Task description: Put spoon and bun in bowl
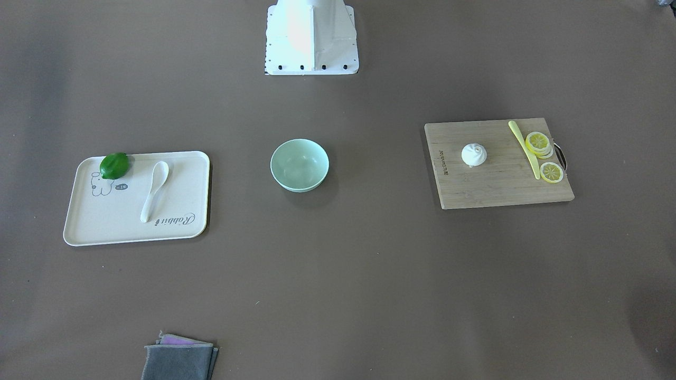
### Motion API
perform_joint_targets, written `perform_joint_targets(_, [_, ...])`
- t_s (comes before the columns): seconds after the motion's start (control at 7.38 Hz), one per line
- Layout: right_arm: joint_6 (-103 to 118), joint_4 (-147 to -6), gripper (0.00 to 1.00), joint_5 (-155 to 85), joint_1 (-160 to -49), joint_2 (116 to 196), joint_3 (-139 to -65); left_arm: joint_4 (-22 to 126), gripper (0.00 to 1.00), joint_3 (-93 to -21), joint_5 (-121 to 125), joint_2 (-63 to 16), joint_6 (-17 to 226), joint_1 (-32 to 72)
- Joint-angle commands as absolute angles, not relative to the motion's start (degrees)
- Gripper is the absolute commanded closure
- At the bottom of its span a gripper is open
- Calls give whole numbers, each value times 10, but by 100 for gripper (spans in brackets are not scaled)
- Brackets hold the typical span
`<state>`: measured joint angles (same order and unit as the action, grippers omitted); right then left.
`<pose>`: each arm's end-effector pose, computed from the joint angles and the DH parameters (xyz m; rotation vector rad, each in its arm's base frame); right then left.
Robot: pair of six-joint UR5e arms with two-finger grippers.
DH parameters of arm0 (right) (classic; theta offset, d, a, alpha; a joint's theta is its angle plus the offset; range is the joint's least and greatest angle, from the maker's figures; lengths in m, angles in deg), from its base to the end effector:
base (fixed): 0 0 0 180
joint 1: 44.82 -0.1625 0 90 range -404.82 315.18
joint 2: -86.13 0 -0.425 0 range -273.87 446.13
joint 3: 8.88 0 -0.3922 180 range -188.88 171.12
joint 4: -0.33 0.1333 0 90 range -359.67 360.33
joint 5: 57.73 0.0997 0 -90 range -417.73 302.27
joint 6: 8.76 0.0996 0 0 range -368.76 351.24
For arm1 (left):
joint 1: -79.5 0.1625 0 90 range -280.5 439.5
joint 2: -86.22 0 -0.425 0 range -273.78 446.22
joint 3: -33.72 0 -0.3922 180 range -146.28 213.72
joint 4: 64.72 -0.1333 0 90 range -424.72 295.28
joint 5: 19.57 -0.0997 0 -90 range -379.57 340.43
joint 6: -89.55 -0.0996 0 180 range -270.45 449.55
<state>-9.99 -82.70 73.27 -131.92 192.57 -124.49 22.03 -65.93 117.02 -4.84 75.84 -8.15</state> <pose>0.0485 -0.3865 0.5521 0.2594 -0.7152 -0.1694 -0.0404 -0.5031 0.5695 0.2036 0.7993 0.3172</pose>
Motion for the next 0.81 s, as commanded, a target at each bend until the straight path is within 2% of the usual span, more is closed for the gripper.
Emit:
perform_joint_targets(0.0, [-96, -802, 0, 732, -1319, 1926, -1245, 224, 2, -665, 1170, -48, 758, -82])
perform_joint_targets(0.54, [-96, -768, 0, 732, -1318, 1913, -1245, 239, 2, -697, 1171, -67, 759, -80])
perform_joint_targets(0.68, [-96, -770, 0, 735, -1317, 1900, -1243, 315, 2, -682, 1165, -82, 764, -80])
